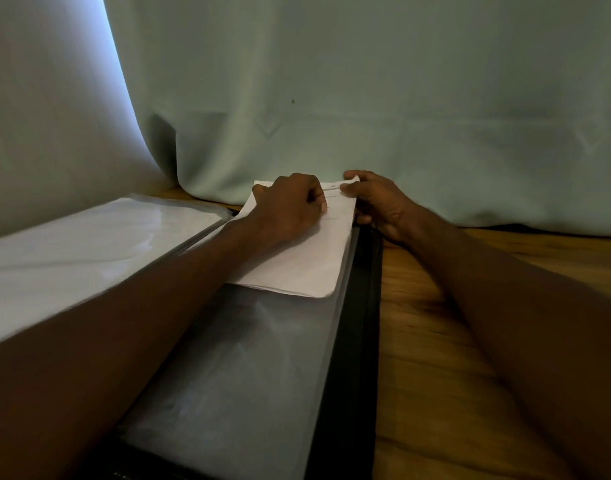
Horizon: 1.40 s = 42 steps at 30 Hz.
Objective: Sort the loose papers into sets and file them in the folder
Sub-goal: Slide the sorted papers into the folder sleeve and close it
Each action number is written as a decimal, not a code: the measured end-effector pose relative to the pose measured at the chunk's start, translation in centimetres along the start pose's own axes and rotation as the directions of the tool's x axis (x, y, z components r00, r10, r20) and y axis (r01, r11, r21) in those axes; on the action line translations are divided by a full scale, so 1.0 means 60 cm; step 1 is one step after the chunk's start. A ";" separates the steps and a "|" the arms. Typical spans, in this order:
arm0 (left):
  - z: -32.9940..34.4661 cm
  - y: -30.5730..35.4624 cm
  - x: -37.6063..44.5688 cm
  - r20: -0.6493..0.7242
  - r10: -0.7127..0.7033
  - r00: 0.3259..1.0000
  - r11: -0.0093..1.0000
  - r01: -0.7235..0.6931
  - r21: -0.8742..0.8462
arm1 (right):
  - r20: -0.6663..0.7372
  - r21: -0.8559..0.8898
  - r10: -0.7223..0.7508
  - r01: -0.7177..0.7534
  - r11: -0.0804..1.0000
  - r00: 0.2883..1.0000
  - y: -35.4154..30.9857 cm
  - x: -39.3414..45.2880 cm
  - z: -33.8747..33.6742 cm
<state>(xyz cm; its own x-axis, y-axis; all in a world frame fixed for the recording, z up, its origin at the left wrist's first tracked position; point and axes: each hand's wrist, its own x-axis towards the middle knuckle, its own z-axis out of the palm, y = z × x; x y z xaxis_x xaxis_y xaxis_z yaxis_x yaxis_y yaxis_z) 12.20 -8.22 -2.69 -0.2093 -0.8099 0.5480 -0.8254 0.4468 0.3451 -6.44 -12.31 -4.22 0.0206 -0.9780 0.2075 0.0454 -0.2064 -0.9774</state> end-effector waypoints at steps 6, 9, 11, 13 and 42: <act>0.001 -0.005 0.002 -0.007 0.000 1.000 1.000 0.000 -0.013 | -0.083 -0.023 0.023 -0.025 0.999 0.996 0.006 0.004 -0.001; -0.003 -0.005 0.005 -0.003 0.013 1.000 1.000 -0.013 0.025 | -0.072 -0.069 0.006 -0.011 0.998 0.997 0.005 0.002 0.000; -0.004 -0.007 0.005 0.005 0.022 1.000 0.999 -0.023 0.048 | -0.064 -0.082 0.010 -0.015 0.997 0.998 0.002 -0.001 0.001; -0.003 -0.011 0.007 0.010 0.023 1.000 0.998 -0.024 0.054 | -0.053 -0.097 0.017 -0.022 0.995 0.998 0.001 -0.002 0.002; -0.021 0.002 0.013 0.029 -0.060 0.998 0.997 0.059 0.039 | 0.063 -0.548 0.257 -0.182 0.816 0.964 -0.071 -0.045 0.022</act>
<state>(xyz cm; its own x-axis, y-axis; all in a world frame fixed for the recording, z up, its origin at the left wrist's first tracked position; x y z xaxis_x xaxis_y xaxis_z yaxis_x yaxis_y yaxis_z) 12.60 -8.33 -1.24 -0.1744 -0.8463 0.5034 -0.8564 0.3827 0.3466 -5.35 -8.75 -0.55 0.0944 -0.9943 -0.0489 -0.5140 -0.0066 -0.8578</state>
